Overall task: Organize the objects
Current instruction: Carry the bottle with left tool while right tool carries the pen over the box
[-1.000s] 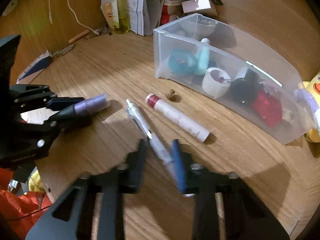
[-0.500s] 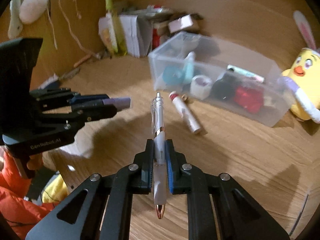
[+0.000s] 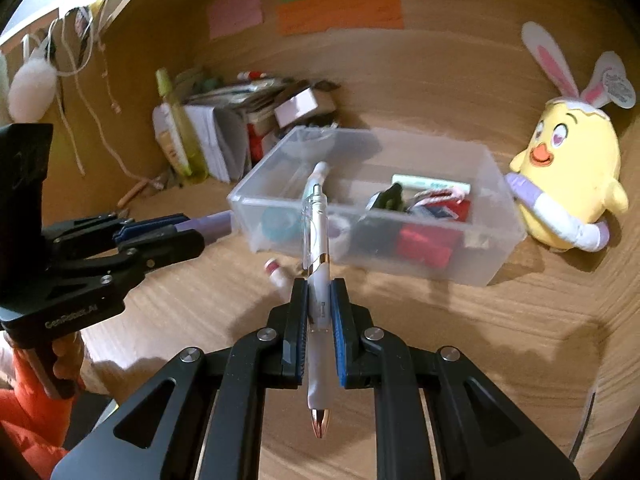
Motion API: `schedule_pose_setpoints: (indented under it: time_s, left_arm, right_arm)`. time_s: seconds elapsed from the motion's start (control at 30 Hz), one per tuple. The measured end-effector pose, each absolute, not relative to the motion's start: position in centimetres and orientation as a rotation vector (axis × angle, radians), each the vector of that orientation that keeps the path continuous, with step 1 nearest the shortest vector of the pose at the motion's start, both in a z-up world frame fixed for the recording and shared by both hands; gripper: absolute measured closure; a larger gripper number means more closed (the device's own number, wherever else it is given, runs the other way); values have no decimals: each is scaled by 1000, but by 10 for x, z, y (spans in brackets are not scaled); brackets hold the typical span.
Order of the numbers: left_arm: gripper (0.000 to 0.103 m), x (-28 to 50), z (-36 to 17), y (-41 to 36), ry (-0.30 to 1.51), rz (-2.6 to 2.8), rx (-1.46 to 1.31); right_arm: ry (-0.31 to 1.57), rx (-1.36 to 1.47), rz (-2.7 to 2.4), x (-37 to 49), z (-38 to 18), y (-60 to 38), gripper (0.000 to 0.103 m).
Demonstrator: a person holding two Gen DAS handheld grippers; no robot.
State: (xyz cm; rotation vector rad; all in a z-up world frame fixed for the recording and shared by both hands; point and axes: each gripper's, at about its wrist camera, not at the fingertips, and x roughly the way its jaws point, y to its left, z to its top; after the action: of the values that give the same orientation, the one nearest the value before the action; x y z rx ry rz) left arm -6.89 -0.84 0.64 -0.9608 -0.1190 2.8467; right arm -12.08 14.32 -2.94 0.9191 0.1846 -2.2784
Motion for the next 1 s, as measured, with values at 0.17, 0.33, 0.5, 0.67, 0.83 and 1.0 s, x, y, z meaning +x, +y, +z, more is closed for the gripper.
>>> schedule_pose_setpoints:
  time_s: [0.17,0.33,0.5,0.67,0.83,1.0]
  left_arm:
    - [78,-85,21,-8,-128,2878,-920]
    - [78,-103,32,-7,-100,2915,-885]
    - [78,-120,37,-7,-104,2917,-884]
    - [78,-134,40,-11,-142,2916,-884]
    - [78,-151,36,-10,-127,2929,-908]
    - [78,-171,21,-10,-121,2912,-981]
  right_arm:
    - [133,887,-2308,-135,-16,150,93]
    - [112,859,-2346,-150,-3,156,93]
    - [97,834,-2387,-166,9,161,93]
    - [95,828,-2409,-182,16,160,93]
    - [107,851,-2411,-198,14,155,93]
    - [115,907,-2405,-218,5,147,93]
